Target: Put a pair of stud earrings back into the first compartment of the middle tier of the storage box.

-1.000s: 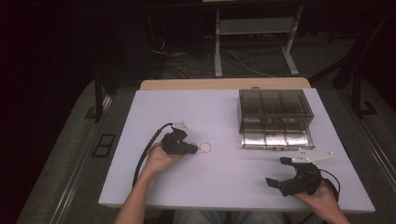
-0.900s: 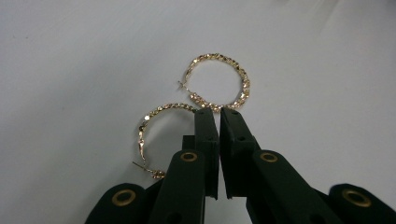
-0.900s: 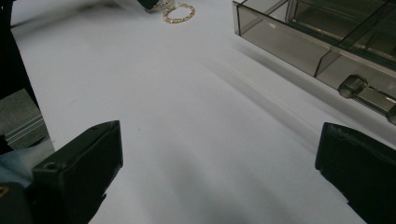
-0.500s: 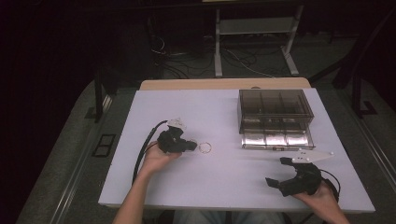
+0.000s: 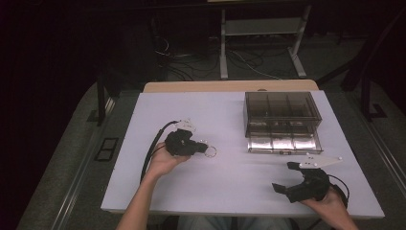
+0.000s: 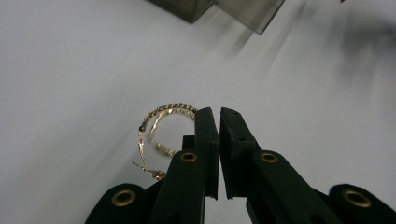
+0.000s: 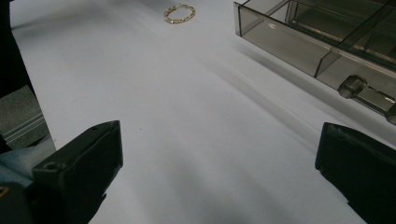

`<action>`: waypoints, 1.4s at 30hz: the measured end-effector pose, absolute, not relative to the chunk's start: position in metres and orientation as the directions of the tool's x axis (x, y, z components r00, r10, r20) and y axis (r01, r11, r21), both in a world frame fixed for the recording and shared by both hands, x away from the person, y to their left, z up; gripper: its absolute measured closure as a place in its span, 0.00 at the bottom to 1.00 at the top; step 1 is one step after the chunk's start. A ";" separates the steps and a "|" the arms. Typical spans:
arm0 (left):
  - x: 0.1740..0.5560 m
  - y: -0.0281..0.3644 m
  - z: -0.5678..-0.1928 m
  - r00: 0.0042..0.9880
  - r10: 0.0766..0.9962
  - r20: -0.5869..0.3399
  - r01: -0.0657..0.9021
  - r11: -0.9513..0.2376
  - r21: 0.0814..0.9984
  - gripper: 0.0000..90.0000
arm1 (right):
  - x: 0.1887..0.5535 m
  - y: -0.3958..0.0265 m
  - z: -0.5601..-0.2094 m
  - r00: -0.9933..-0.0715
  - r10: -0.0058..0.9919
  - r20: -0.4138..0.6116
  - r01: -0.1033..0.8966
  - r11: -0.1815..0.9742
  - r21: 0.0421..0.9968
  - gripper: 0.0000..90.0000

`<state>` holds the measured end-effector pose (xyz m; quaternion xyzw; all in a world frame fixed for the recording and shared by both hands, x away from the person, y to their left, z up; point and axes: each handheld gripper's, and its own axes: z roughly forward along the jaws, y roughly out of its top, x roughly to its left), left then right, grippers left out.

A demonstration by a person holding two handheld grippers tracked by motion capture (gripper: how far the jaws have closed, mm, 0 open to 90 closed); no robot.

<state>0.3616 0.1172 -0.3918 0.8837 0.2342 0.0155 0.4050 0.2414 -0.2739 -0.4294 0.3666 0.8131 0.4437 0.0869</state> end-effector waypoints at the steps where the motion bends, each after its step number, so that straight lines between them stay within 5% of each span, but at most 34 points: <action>1: 0.362 0.115 -0.390 0.892 0.422 -0.162 0.397 -0.560 0.727 0.95 | 0.241 -0.274 -0.429 -0.715 0.674 0.185 0.520 0.337 0.785 0.00; 42: 0.377 0.025 -0.345 0.964 0.258 -0.066 0.222 -0.642 0.734 0.95 | 0.239 -0.284 -0.427 -0.691 0.702 0.173 0.515 0.309 0.800 0.00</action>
